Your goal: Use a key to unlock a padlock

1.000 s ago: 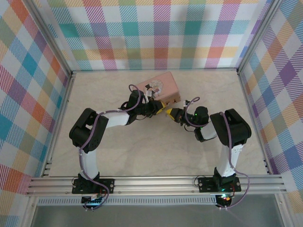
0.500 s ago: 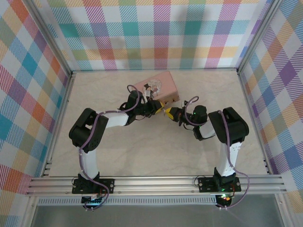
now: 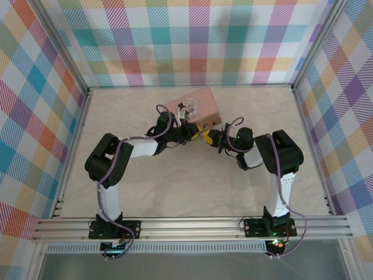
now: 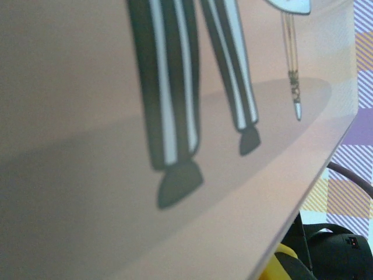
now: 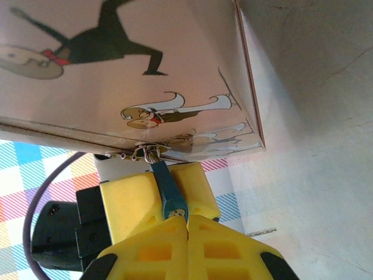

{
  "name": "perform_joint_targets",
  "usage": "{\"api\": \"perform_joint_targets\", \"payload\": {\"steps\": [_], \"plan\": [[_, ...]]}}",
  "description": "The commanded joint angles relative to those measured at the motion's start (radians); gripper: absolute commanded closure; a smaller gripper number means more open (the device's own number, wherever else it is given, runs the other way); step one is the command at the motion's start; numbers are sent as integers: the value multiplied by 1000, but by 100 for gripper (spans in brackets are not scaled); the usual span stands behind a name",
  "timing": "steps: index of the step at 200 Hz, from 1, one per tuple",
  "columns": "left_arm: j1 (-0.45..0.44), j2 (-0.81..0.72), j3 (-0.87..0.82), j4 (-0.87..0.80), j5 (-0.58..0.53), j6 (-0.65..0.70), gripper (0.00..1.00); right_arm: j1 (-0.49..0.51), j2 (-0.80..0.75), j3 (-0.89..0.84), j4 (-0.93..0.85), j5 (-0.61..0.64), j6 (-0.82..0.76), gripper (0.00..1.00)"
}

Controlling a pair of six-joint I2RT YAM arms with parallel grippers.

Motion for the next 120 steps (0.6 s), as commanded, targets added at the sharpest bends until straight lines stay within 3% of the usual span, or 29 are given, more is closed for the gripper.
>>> {"api": "perform_joint_targets", "payload": {"steps": [1,42,120], "plan": [[-64,-22,21,40,175,-32,100,22,24,73,53,16,35,100],[-108,-12,64,-36,207,18,100,36,23,96,51,43,43,100],[-123,-22,48,-34,215,27,100,57,-20,124,-34,36,28,100]]}}
